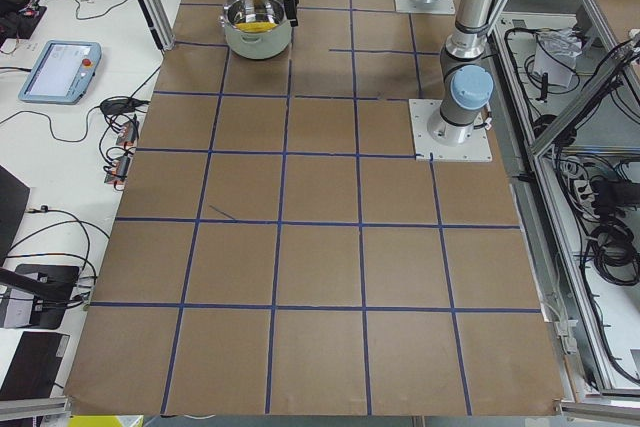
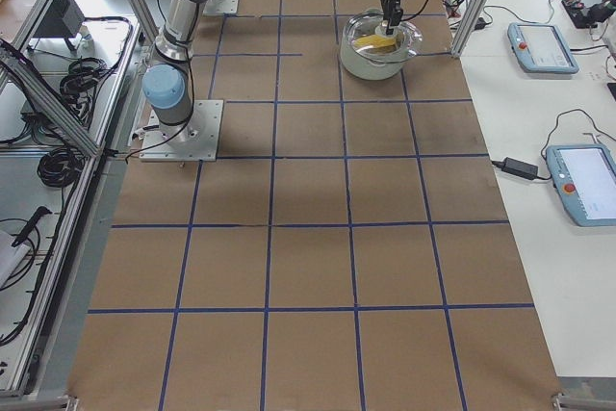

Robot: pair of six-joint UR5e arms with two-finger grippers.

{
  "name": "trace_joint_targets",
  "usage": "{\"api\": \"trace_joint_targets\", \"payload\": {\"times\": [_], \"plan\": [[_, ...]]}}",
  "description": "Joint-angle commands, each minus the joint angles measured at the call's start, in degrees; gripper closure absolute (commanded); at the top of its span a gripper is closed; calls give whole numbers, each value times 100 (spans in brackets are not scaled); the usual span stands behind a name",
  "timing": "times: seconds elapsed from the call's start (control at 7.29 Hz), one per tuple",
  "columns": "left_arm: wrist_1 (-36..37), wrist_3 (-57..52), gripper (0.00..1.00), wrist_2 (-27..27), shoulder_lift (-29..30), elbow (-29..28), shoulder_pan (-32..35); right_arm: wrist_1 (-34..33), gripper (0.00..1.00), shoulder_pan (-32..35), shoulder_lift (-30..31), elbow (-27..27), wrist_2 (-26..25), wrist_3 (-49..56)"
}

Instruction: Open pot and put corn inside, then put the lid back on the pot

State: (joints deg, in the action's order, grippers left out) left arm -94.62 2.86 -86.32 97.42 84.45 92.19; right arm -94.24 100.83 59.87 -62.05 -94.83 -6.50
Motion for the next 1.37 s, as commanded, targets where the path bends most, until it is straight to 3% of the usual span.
{"api": "trace_joint_targets", "payload": {"times": [0.0, 0.55, 1.24], "plan": [[110, 39, 0, -8, -153, 133, 18, -827, 91, 410, -281, -17, 43, -780], [84, 56, 0, -322, -57, -7, -26, -808, 91, 393, -230, -299, 535, -818], [365, 189, 0, -544, -57, 133, -87, -789, 91, 437, -265, -325, 448, -1055]]}}
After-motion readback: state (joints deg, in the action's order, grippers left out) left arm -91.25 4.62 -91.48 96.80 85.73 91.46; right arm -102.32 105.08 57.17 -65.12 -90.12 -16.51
